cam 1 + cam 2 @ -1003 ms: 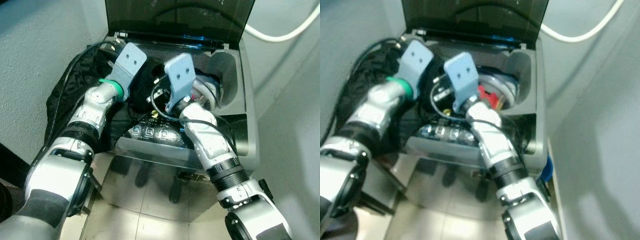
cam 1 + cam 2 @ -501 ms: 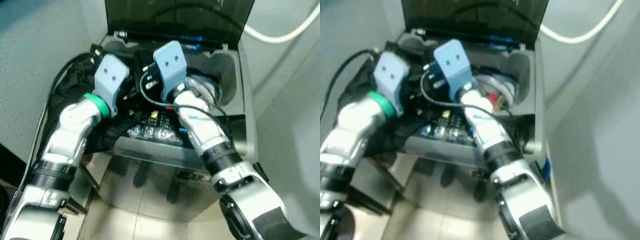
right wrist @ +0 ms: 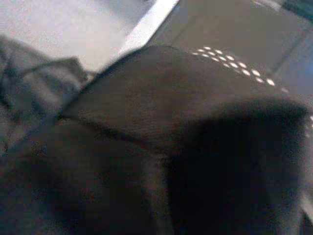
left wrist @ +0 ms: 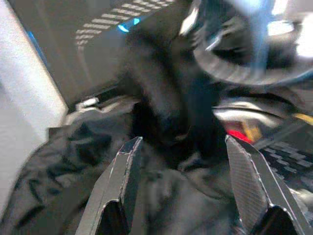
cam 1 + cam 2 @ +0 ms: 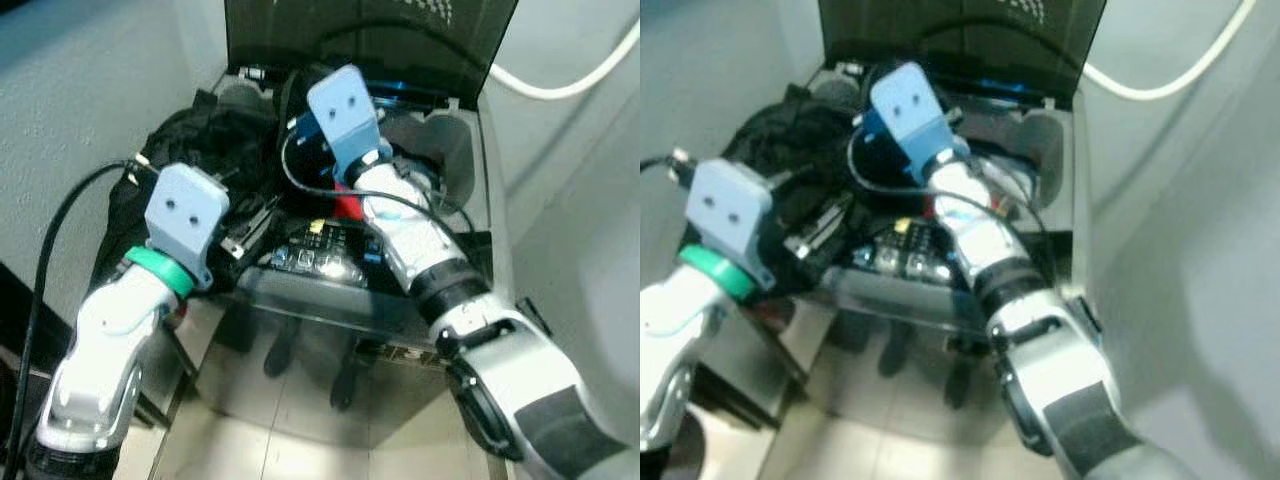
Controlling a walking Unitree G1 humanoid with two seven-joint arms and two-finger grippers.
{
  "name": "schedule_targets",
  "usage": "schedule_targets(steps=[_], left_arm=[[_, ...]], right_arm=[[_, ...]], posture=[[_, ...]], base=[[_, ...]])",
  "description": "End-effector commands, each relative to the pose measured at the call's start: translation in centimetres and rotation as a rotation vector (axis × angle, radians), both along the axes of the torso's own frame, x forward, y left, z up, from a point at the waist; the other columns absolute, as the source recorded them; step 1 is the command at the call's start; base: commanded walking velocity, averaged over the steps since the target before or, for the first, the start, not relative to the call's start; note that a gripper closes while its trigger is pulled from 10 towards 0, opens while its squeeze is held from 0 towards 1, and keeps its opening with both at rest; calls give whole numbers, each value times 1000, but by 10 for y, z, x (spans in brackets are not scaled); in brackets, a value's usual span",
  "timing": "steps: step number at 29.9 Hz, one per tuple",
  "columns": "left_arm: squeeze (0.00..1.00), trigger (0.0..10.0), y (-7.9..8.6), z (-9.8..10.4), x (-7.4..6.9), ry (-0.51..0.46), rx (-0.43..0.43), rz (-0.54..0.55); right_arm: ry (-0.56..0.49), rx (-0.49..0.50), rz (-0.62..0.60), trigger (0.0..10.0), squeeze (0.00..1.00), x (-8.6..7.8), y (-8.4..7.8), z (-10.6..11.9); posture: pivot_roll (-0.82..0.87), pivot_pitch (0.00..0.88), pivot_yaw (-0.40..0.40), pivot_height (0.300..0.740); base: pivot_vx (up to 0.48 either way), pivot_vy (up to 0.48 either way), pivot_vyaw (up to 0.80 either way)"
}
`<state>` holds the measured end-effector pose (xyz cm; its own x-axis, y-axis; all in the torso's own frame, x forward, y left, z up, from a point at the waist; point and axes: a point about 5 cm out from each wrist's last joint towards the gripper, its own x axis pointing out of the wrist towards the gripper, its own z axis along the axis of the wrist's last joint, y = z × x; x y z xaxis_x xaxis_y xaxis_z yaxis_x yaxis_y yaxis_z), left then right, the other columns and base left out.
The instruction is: Clothes washing
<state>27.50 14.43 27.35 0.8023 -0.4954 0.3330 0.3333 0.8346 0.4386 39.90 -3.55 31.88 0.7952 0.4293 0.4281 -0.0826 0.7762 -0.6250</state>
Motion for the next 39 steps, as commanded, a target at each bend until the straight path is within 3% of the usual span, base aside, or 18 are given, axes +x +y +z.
schedule_targets(steps=[1, 5, 6, 7, 9, 11, 14, 19, 21, 24, 28, 30, 32, 33, 35, 37, 38, 39], left_arm=[[0, 10000, -3, -2, -5, 17, 9, -13], [0, 10000, 1, -2, -8, 30, 9, 11], [0, 10000, 2, -1, -9, 28, 6, 23], [0, 10000, 2, 0, -9, 24, 3, 31], [0, 10000, 2, 1, -9, 22, 1, 39], [0, 10000, 2, 2, -9, 18, -18, 55], [0, 10000, 2, 2, -10, 20, -24, 61], [0, 10000, 0, 3, -11, 27, -29, 58], [0, 10000, 0, 3, -11, 27, -29, 58], [0, 10000, 1, 4, -11, 31, -30, 59], [0, 10000, -1, 4, -9, 37, -31, 52], [0, 10000, -1, 4, -9, 37, -31, 52], [0, 10000, -3, 4, -7, 38, -28, 47], [0, 10000, -3, 4, -7, 38, -28, 47], [0, 10000, -5, 4, -6, 38, -26, 45], [0, 10000, -5, 4, -6, 38, -26, 45], [0, 10000, -5, 4, -7, 38, -26, 46], [0, 10000, -4, 4, -7, 38, -26, 50]], right_arm=[[-37, -102, -7, 10000, 1000, -1, 5, 0], [-118, -271, -160, 10000, 1000, 7, -9, 1], [-53, -335, -155, 10000, 0, 11, -12, -6], [89, -324, -83, 10000, 0, 13, -13, -16], [185, -308, -21, 10000, 0, 14, -13, -23], [329, -162, 131, 10000, 0, 13, -17, -22], [347, -158, 151, 10000, 0, 13, -23, -19], [424, -350, 290, 10000, 0, 9, -54, -27], [424, -350, 290, 10000, 0, 9, -54, -27], [451, -257, 430, 10000, 0, 3, -69, -12], [269, -374, 217, 10000, 0, 5, -96, 22], [269, -374, 217, 10000, 0, 5, -96, 22], [72, -350, 130, 10000, 0, 1, -94, 54], [72, -350, 130, 10000, 0, 1, -94, 54], [-173, -331, 54, 10000, 0, -9, -86, 87], [-173, -331, 54, 10000, 0, -9, -86, 87], [-274, -339, 16, 10000, 0, -14, -85, 98], [-312, -241, 22, 10000, 0, -19, -88, 110]], posture=[[194, 130, -16, 740], [192, 128, -18, 740], [194, 128, -20, 740], [193, 129, -23, 740], [193, 129, -23, 740], [194, 134, -26, 740], [193, 134, -26, 740], [175, 141, -22, 740], [175, 141, -22, 740], [169, 142, -15, 740], [154, 141, -3, 740], [154, 141, -3, 740], [155, 140, 0, 740], [155, 140, 0, 740], [157, 140, -2, 740], [157, 140, -2, 740], [161, 139, -5, 740], [163, 140, -7, 740]], base=[[0, 0, 0], [0, 0, 0], [0, 0, 0], [0, 0, 0], [0, 0, 0], [0, 0, 0], [0, 0, 0], [0, 0, 0], [0, 0, 0], [0, 0, 0], [0, 0, 0], [0, 0, 0], [0, 0, 0], [0, 0, 0], [0, 0, 0], [0, 0, 0], [0, 0, 0], [0, 0, 0]])
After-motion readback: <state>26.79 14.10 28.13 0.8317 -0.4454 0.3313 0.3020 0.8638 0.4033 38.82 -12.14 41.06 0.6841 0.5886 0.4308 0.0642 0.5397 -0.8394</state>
